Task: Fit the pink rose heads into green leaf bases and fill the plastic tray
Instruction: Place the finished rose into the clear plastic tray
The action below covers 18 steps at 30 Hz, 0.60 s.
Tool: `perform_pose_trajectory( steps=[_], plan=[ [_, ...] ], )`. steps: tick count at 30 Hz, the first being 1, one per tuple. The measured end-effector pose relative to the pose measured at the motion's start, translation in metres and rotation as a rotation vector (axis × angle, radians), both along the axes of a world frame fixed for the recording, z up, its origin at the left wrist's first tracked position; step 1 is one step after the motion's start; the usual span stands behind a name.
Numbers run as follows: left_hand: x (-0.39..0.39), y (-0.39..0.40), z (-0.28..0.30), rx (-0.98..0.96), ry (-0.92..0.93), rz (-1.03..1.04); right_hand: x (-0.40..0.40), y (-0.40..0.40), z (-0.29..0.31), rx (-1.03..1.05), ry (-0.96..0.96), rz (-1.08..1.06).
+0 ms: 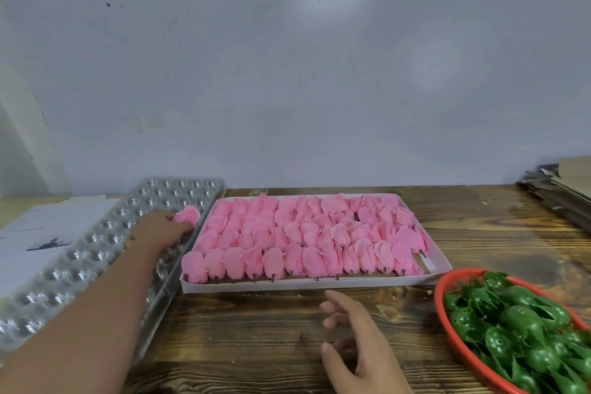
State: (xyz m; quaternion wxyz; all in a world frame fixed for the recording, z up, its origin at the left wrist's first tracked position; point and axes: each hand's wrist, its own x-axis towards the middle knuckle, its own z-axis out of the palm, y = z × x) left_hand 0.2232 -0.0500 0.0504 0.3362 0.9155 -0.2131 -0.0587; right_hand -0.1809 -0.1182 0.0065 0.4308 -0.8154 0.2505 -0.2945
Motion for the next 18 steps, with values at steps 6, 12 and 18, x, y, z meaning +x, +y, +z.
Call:
perform_pose_trajectory(
  steps=[6,12,18],
  plan=[
    [0.001,0.001,-0.003,0.01,0.049,0.018,0.001,0.001,0.003,0.0,0.026,0.005],
    [-0.006,0.008,0.0,-0.082,0.119,0.059,-0.001,0.0,0.003,0.022,0.011,0.005],
    [-0.058,0.012,0.022,-0.196,-0.178,0.103,-0.001,-0.002,0.002,0.06,-0.055,-0.017]
  ],
)
